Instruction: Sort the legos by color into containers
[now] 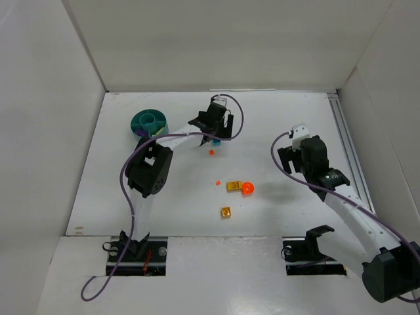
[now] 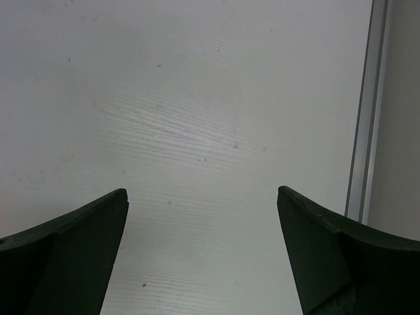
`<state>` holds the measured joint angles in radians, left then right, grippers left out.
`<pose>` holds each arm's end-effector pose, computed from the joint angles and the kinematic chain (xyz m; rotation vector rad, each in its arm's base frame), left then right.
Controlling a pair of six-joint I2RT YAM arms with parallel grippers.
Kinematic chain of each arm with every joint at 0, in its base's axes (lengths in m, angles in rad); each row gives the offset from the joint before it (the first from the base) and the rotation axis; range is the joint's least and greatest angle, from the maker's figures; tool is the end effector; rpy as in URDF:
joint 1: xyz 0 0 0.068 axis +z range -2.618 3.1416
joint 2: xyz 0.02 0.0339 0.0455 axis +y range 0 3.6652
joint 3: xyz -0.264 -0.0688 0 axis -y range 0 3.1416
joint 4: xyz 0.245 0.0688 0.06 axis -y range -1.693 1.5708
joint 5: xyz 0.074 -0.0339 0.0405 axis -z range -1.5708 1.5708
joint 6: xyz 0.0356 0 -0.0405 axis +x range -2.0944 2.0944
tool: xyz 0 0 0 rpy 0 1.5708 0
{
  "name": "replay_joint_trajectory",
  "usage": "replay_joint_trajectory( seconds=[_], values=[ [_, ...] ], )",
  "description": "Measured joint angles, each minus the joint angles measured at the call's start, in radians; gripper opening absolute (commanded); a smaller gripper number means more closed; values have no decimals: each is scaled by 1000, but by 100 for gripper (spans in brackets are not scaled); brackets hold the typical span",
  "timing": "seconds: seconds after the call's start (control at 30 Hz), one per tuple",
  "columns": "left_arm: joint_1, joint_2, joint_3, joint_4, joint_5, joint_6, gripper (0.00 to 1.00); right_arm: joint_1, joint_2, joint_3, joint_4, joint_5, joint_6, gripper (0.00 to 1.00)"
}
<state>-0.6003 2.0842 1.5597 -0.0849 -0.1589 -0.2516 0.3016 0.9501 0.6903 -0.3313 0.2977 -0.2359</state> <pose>0.4003 -0.2672 0.2102 0.2899 2.1692 -0.3126 0.2020 0.0519 0.2631 -0.4031 2.1077 -0.2831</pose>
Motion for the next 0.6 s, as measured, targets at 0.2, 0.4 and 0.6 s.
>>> replay_joint_trajectory(
  seconds=[0.2,0.4,0.6],
  values=[
    [-18,36,15,-42,-65,-40,79,-6,0,0,1,-15,-1,100],
    [-17,81,54,-76,-97,-69,72,-11,-19,0,3,-18,-8,100],
    [-18,123,79,-81,-107,-84,52,-15,-24,0,3,-19,-12,100]
  ],
)
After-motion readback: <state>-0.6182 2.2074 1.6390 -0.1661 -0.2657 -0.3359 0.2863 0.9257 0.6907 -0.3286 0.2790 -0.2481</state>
